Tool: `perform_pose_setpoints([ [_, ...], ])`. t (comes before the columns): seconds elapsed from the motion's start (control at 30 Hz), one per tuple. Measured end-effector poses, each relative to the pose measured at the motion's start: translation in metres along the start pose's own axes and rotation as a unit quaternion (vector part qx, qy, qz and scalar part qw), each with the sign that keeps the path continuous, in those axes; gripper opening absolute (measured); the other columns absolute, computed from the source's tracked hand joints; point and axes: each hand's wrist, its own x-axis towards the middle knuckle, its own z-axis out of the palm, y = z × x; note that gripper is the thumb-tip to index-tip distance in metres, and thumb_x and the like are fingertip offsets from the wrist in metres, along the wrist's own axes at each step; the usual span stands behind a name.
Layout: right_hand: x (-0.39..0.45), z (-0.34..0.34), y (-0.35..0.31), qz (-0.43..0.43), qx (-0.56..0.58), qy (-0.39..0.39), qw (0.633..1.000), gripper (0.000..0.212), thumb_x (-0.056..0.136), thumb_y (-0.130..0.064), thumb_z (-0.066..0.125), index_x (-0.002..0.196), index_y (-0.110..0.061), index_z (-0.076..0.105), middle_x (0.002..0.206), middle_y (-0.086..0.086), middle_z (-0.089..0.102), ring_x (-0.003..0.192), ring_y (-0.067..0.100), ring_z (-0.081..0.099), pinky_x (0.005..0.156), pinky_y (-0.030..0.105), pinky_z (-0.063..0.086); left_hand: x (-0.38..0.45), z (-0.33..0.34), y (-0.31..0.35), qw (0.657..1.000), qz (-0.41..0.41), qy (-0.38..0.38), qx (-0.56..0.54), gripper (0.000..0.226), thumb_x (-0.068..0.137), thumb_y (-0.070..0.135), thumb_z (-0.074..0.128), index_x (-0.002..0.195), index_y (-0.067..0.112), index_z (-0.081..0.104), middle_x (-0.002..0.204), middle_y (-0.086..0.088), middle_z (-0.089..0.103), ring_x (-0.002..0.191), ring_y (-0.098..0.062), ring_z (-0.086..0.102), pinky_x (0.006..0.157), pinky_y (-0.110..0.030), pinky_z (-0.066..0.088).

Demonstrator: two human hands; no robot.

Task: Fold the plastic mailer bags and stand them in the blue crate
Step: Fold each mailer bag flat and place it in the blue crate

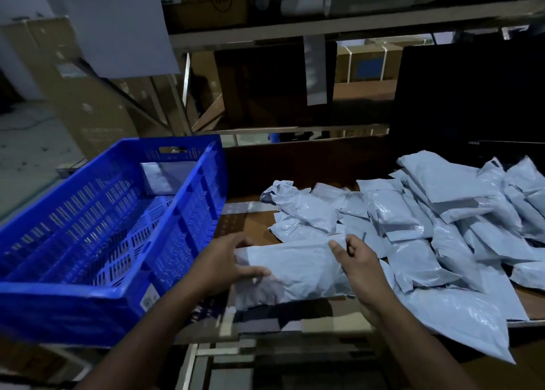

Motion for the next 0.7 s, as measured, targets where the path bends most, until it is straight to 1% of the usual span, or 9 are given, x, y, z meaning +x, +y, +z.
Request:
perform_pose_setpoints([
  [0.07,0.003,-0.001,-0.003,-0.008,0.02,0.002,1.0,0.039,0.094,-0.048,0.063,0.102,-0.01,0.061,0.1,0.018,0.065,0.095,0.037,0.063,0.081,0.039,0.054,-0.004,-0.005,-0.002,0.986,-0.028,0.039,-0.158,0.039,0.073,0.039,0.085,0.1,0.017,0.069,0.089,0.001,0.077,0.08,-0.017,0.073,0.064,-0.026,0.057],
  [0.1,0.004,0.0,-0.004,-0.013,0.026,-0.001,1.0,0.051,0.091,-0.058,0.063,0.103,-0.008,0.059,0.102,0.025,0.061,0.095,0.045,0.059,0.08,0.041,0.05,-0.007,-0.005,0.0,0.971,-0.032,0.055,-0.231,0.037,0.076,0.035,0.082,0.101,0.01,0.07,0.09,-0.003,0.078,0.084,-0.023,0.075,0.067,-0.029,0.059],
  [0.17,0.004,0.001,-0.007,-0.016,0.045,-0.004,0.999,0.058,0.089,-0.067,0.057,0.097,-0.01,0.058,0.094,0.024,0.056,0.081,0.039,0.054,0.075,0.043,0.045,-0.012,0.0,0.005,0.935,-0.047,0.071,-0.345,0.037,0.084,0.033,0.073,0.107,0.003,0.071,0.099,-0.01,0.078,0.095,-0.031,0.075,0.084,-0.044,0.061],
  [0.23,0.007,0.002,-0.01,-0.017,0.065,-0.014,0.998,0.048,0.094,-0.062,0.051,0.092,-0.015,0.06,0.091,0.023,0.054,0.081,0.027,0.054,0.073,0.047,0.048,-0.015,0.008,0.009,0.895,-0.06,0.095,-0.432,0.039,0.091,0.036,0.067,0.11,0.002,0.071,0.107,-0.017,0.076,0.102,-0.037,0.072,0.093,-0.057,0.056],
  [0.27,0.007,0.003,-0.012,-0.018,0.066,-0.015,0.998,0.043,0.097,-0.057,0.05,0.091,-0.016,0.06,0.089,0.021,0.055,0.079,0.024,0.055,0.07,0.042,0.048,-0.016,0.011,0.011,0.881,-0.062,0.118,-0.454,0.041,0.091,0.039,0.066,0.108,0.002,0.072,0.108,-0.02,0.075,0.103,-0.042,0.071,0.094,-0.061,0.054],
  [0.33,0.008,0.004,-0.016,-0.042,0.078,-0.022,0.996,0.039,0.096,-0.052,0.051,0.09,-0.015,0.061,0.082,0.016,0.056,0.073,0.019,0.056,0.065,0.03,0.046,-0.018,0.013,0.014,0.874,-0.058,0.176,-0.448,0.042,0.091,0.043,0.066,0.102,0.003,0.072,0.105,-0.023,0.074,0.103,-0.048,0.067,0.093,-0.065,0.053],
  [0.5,0.012,0.013,-0.028,-0.083,0.098,-0.02,0.992,0.032,0.091,-0.055,0.056,0.096,-0.025,0.068,0.1,0.007,0.071,0.096,0.026,0.066,0.084,0.048,0.05,-0.024,-0.003,0.028,0.861,-0.027,0.248,-0.443,0.038,0.092,0.042,0.067,0.091,0.004,0.071,0.099,-0.026,0.071,0.091,-0.042,0.069,0.087,-0.068,0.051],
  [0.6,0.014,0.023,-0.046,-0.1,0.105,-0.04,0.989,0.03,0.091,-0.051,0.057,0.094,-0.023,0.068,0.098,0.009,0.07,0.092,0.026,0.064,0.081,0.045,0.05,-0.031,-0.027,0.035,0.859,-0.006,0.278,-0.431,0.044,0.091,0.042,0.067,0.096,-0.002,0.066,0.095,-0.025,0.07,0.084,-0.035,0.064,0.082,-0.065,0.052],
  [0.7,0.016,0.037,-0.072,-0.14,0.084,-0.069,0.984,0.027,0.095,-0.043,0.058,0.098,-0.02,0.069,0.101,0.01,0.071,0.1,0.03,0.066,0.089,0.047,0.053,-0.037,-0.061,0.032,0.864,0.018,0.281,-0.417,0.04,0.092,0.036,0.064,0.105,-0.002,0.068,0.105,-0.027,0.072,0.094,-0.04,0.069,0.086,-0.059,0.055],
])
